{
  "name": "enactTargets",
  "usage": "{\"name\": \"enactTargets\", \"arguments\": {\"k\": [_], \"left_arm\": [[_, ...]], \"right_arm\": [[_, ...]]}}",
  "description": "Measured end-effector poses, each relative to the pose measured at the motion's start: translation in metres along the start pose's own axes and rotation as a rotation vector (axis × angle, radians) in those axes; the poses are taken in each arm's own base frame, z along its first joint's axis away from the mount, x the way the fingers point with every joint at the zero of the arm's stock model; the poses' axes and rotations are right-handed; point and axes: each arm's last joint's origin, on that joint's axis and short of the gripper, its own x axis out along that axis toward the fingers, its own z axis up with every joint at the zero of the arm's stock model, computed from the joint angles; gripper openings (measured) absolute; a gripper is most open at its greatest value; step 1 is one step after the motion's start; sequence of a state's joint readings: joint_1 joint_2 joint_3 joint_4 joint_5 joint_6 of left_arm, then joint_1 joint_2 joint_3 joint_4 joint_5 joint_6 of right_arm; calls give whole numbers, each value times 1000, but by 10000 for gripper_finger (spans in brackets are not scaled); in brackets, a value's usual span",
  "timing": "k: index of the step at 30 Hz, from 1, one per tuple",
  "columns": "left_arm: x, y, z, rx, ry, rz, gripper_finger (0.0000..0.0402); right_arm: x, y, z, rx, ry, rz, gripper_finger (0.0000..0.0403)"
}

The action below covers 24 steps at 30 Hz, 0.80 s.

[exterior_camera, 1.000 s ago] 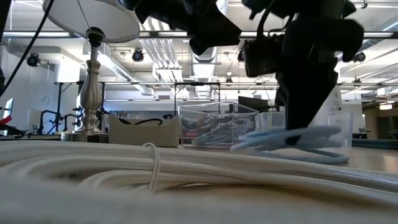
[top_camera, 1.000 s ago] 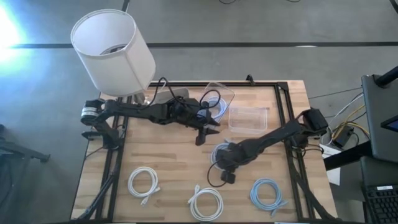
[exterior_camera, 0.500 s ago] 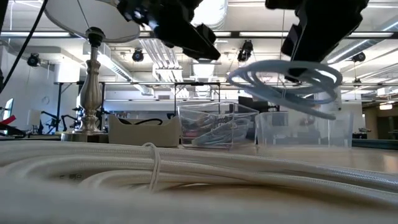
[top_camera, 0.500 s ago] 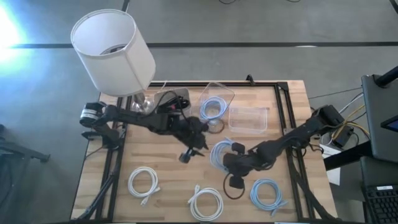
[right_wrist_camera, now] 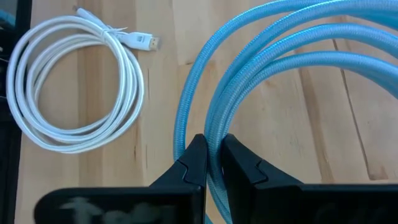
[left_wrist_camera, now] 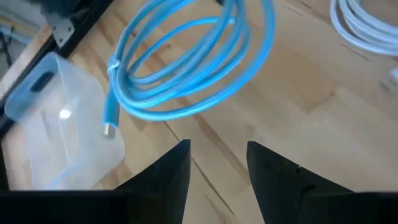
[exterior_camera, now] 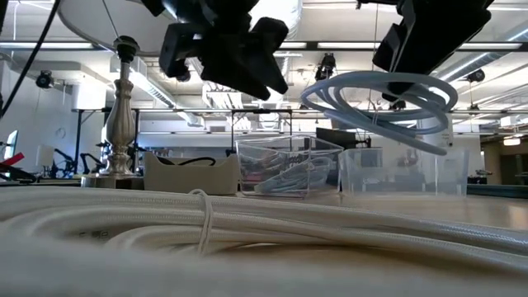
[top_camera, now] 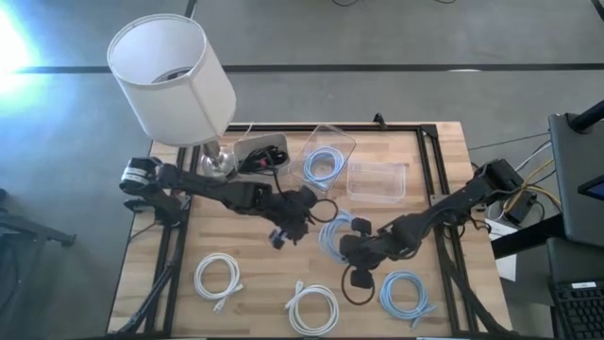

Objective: Pick & Place USB Port
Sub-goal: Put the top blue USB cable into the left transparent bin

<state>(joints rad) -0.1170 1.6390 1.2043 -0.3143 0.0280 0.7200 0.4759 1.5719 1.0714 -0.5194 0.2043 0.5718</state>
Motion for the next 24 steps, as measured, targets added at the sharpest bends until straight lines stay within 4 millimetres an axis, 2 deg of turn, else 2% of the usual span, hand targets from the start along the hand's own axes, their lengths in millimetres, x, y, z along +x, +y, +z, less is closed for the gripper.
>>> {"name": "enactTargets", "arguments": {"k": [5,11,14,21,24], "left_arm": [[8,-10,-2,166,-30,17,161],[16,-14,-3,256,-92,236,161],[18,-16,-4,291,-113,266,161],[22,-23,-14,328,-33,247,161],[21,-22,-14,323,15,298,161]], "right_arm": [[0,0,0,0,0,3,24],[0,1,1,-26,-4,6,24],[0,2,2,-52,-21,17,24],[-1,3,5,-83,-44,33,24],[-1,3,5,-82,-44,39,24]]}}
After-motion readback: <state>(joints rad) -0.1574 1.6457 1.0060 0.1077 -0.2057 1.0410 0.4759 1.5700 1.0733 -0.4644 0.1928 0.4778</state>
